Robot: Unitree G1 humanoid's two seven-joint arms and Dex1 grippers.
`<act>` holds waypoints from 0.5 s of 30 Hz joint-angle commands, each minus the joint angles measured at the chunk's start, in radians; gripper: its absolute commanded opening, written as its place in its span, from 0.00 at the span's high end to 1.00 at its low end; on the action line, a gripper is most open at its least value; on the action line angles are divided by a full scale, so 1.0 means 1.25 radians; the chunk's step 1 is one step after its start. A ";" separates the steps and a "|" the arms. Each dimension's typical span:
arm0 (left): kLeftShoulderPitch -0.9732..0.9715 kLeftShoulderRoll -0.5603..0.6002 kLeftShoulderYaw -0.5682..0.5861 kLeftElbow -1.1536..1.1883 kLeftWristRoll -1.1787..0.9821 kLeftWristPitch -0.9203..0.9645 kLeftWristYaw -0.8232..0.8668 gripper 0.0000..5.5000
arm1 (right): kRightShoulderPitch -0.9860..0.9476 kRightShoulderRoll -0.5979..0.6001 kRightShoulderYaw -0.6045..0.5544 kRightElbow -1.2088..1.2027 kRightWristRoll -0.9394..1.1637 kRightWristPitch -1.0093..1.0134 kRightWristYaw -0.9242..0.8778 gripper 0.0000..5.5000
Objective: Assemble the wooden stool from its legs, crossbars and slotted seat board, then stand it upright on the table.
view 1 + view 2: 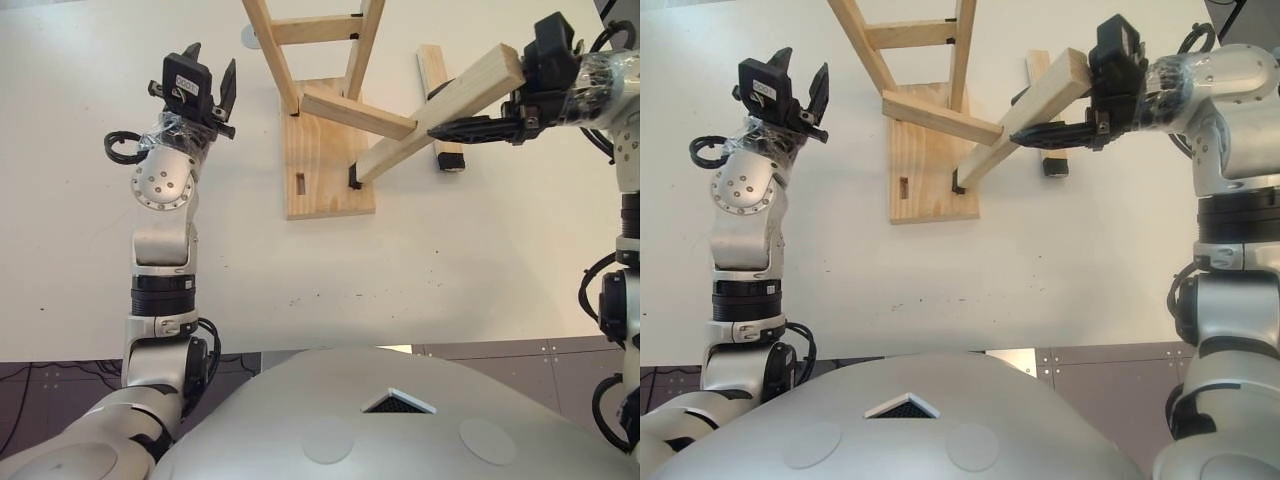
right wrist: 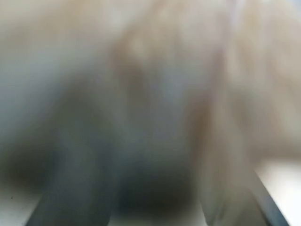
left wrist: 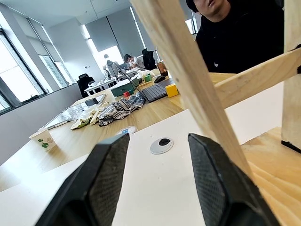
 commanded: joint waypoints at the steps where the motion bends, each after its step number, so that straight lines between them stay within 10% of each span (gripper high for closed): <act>1: 0.016 -0.015 -0.014 -0.019 0.008 0.016 0.012 0.59 | -0.011 -0.017 0.045 0.034 -0.056 0.003 0.028 0.63; 15: 0.103 -0.087 -0.051 -0.040 0.079 0.045 0.129 0.59 | -0.110 -0.041 0.138 0.012 -0.169 0.032 0.035 0.63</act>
